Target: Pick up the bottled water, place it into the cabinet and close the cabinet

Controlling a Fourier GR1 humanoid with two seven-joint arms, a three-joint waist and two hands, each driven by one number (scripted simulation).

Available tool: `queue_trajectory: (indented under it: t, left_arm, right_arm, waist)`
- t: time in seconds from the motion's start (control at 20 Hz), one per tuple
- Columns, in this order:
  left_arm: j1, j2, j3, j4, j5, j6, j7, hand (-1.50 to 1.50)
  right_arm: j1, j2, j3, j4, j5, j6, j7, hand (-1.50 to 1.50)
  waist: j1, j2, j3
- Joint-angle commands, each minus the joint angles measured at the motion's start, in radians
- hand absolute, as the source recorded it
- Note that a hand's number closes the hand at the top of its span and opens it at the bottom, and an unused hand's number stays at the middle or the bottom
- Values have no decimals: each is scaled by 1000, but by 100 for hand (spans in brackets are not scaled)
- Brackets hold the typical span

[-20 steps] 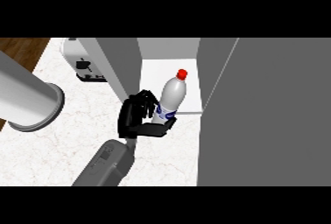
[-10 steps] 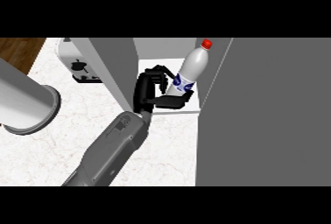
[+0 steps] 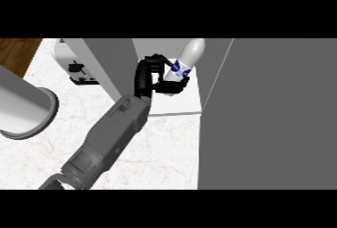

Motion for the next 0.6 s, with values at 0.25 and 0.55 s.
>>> queue_trajectory:
  t: [0.25, 0.55]
  left_arm:
    - [-118, 8, 106, 263, 4, 50, -40, 150]
    - [-123, 33, 151, 330, 9, 50, -133, 150]
  right_arm:
    - [-29, 12, -8, -35, -77, 14, 36, -150]
    - [5, 10, -15, -63, -83, 43, 13, -150]
  waist:
    - [-12, 13, -1]
    - [-34, 17, -2]
